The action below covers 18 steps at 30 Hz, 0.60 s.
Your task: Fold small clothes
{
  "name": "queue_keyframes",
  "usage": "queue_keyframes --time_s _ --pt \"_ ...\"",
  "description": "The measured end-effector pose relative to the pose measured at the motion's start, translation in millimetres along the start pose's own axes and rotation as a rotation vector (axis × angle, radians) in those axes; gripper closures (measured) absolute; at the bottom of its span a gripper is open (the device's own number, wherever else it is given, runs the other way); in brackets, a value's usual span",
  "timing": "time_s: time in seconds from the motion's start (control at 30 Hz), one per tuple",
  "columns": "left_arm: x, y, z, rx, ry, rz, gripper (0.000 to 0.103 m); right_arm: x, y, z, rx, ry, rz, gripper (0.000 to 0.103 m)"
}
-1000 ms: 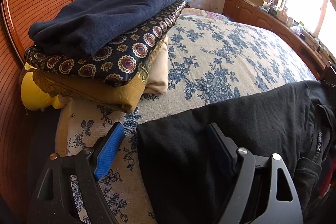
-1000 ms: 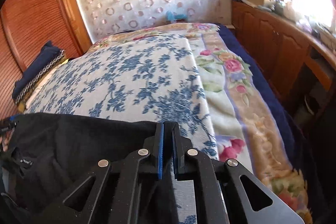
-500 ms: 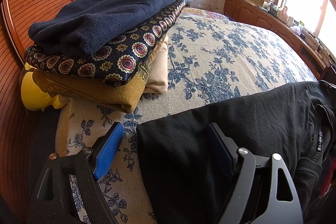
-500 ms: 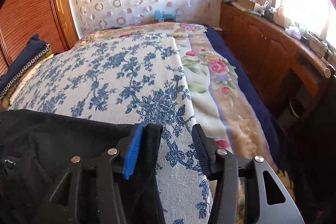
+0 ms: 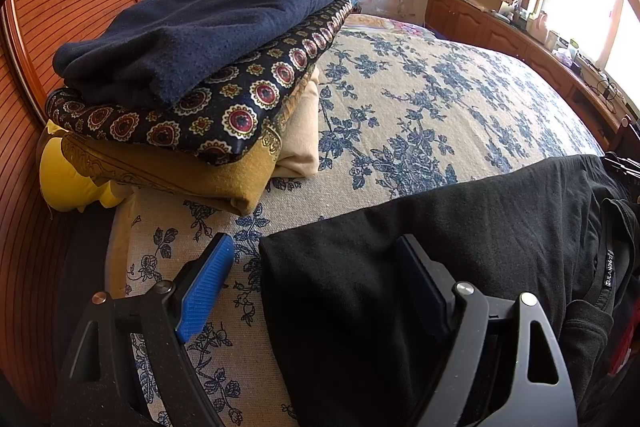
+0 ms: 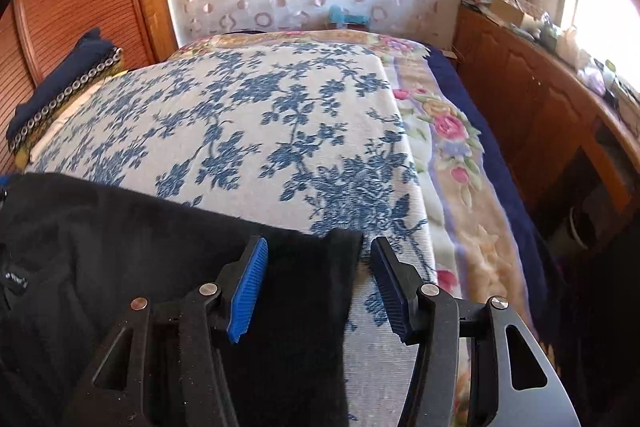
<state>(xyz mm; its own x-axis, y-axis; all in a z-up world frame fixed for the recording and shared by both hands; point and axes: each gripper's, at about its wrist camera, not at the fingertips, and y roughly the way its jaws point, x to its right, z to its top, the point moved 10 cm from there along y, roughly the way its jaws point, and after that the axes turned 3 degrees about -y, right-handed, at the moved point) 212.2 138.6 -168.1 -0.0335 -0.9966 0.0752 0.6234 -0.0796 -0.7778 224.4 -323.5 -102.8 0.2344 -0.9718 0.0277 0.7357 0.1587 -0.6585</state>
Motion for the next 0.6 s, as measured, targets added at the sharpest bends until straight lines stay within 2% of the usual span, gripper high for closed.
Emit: queue_keyframes --time_s 0.17,0.4,0.47,0.5,0.53,0.6 --pt "-5.9 -2.0 2.2 -0.013 -0.014 -0.029 0.020 2.3 1.9 0.1 0.009 -0.006 0.004 0.050" --pt "-12.3 -0.9 1.7 -0.018 0.003 -0.025 0.021 -4.3 1.1 -2.1 0.015 -0.005 0.002 0.050" --pt "-6.0 -3.6 0.7 -0.004 0.022 -0.044 0.032 -5.0 0.9 -2.1 0.015 -0.006 0.001 0.050" --pt "-3.5 -4.9 0.1 0.000 0.028 -0.050 0.040 -4.8 1.0 -2.2 0.014 -0.008 -0.001 0.050" --pt "0.7 -6.5 -0.8 0.005 0.033 -0.064 0.052 -4.8 1.2 -2.2 0.013 -0.010 -0.003 0.050" --pt "7.6 -9.4 -2.4 0.006 0.034 -0.089 0.074 -7.4 0.6 -1.9 0.014 -0.010 -0.002 0.058"
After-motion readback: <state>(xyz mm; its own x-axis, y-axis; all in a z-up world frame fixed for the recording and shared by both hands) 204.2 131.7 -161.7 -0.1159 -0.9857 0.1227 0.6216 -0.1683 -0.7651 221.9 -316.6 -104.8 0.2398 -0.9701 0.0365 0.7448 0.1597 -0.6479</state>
